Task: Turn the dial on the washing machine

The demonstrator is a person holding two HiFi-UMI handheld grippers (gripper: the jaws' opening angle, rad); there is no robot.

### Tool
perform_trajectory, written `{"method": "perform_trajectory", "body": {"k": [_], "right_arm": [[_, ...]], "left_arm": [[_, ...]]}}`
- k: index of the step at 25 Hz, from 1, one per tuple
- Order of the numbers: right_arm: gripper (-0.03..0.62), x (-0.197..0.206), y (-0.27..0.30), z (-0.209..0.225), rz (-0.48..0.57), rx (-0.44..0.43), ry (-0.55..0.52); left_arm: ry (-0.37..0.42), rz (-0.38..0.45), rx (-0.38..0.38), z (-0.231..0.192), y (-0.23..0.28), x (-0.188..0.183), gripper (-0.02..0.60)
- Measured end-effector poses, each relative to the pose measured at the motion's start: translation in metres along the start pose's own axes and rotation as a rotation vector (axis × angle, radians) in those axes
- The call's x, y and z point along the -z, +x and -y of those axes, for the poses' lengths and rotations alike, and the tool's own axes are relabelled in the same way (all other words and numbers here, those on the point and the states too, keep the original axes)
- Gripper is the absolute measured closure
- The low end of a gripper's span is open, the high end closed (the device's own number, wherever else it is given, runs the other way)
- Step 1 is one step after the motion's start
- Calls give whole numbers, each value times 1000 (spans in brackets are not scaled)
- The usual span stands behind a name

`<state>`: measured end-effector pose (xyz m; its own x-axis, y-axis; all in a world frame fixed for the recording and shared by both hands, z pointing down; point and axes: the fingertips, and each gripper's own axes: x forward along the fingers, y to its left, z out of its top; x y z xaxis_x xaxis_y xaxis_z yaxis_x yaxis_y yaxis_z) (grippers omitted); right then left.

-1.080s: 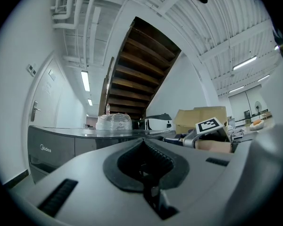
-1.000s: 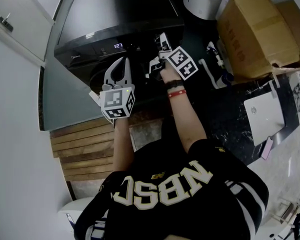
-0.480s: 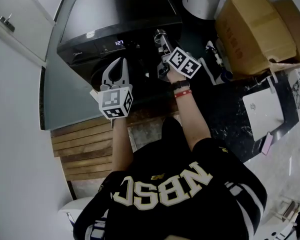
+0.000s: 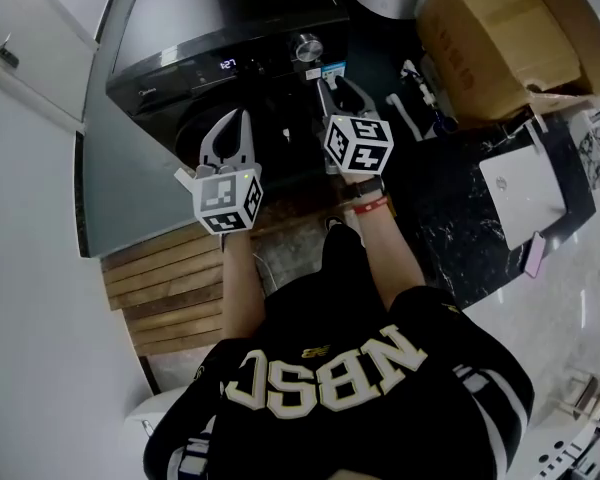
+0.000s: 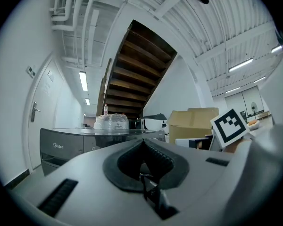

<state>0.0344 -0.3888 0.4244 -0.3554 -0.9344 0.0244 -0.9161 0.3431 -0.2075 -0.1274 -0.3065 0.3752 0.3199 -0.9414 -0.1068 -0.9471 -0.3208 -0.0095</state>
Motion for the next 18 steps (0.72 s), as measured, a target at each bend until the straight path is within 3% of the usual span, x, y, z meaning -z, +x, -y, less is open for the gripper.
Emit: {"method": "perform_trajectory", "body": {"k": [5, 11, 18], "right_arm": [[505, -2, -35, -20, 23, -17, -123], [563, -6, -70, -33, 47, -25, -130], [586, -12, -94, -45, 57, -39, -154]], "left_arm": [[5, 5, 4, 6, -20, -2, 568], [22, 19, 8, 13, -38, -6, 568], [32, 33, 4, 20, -51, -12, 568]]}}
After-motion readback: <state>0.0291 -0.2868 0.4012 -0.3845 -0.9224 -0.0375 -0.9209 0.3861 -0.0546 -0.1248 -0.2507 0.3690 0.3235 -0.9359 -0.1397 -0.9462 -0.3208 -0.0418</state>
